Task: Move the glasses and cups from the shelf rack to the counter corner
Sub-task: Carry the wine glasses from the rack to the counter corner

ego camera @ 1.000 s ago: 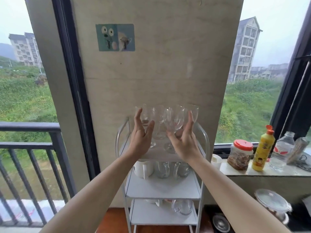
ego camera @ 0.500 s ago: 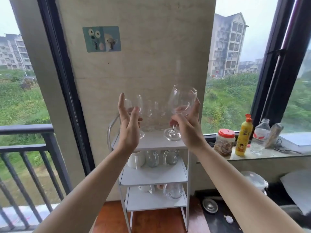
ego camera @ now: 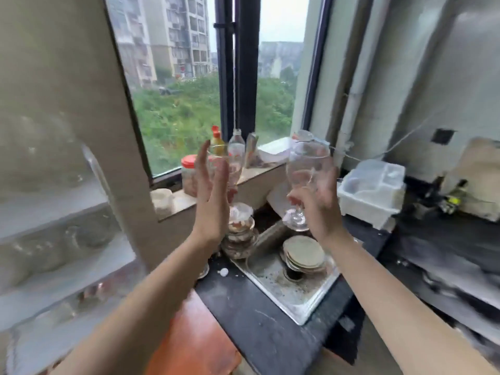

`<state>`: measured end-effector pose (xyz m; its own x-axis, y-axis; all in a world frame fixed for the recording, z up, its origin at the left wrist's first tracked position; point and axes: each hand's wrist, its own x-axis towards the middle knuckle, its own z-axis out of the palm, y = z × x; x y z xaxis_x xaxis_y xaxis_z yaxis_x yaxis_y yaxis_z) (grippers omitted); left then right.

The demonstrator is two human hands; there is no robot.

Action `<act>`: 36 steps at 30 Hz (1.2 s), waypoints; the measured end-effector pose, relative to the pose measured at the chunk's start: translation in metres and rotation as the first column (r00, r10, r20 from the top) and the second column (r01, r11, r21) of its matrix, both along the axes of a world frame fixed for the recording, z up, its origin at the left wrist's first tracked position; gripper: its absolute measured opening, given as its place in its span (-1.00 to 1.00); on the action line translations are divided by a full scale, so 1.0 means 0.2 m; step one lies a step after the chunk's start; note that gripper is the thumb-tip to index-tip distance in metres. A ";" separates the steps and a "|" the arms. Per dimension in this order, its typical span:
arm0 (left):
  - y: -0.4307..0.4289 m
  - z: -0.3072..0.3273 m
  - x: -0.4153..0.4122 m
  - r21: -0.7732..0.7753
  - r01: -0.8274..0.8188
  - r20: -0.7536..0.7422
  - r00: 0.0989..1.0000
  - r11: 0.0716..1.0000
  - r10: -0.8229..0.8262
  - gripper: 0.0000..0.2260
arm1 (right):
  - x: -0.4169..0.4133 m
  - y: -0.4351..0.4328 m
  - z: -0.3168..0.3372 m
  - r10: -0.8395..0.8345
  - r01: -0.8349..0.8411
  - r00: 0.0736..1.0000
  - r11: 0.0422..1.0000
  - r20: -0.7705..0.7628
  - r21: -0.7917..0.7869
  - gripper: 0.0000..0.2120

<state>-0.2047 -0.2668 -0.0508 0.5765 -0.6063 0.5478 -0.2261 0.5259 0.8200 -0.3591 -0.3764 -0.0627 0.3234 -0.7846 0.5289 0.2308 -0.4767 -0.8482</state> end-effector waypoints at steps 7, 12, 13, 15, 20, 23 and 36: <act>-0.49 -0.07 -0.88 0.045 0.314 -0.001 0.949 0.948 -0.315 -0.60 | -1.04 -0.31 -0.14 -0.327 0.321 0.945 0.937 0.028 0.135 -0.27; -0.78 -0.08 -1.54 0.071 0.448 0.001 0.894 0.891 -0.449 -0.56 | -1.77 -0.44 -0.18 -0.401 0.393 0.916 0.904 0.014 0.171 -0.29; -0.83 -0.09 -1.66 0.078 0.471 -0.017 0.882 0.879 -0.471 -0.55 | -1.90 -0.46 -0.19 -0.420 0.412 0.907 0.895 0.012 0.171 -0.32; -0.95 -0.11 -1.90 0.089 0.523 -0.070 0.852 0.847 -0.519 -0.50 | -2.15 -0.50 -0.19 -0.456 0.447 0.890 0.877 0.009 0.174 -0.34; -1.14 -0.15 -2.38 0.140 0.621 -0.097 0.783 0.771 -0.614 -0.48 | -2.62 -0.63 -0.19 -0.546 0.534 0.838 0.823 0.010 0.193 -0.26; -1.27 -0.18 -2.57 0.172 0.630 -0.040 0.773 0.758 -0.633 -0.54 | -2.81 -0.76 -0.22 -0.563 0.554 0.826 0.810 -0.008 0.194 -0.31; -2.48 -0.41 -3.40 0.204 0.778 -0.043 0.613 0.594 -0.789 -0.66 | -3.54 -1.70 -0.41 -0.687 0.690 0.719 0.686 -0.109 0.230 -0.36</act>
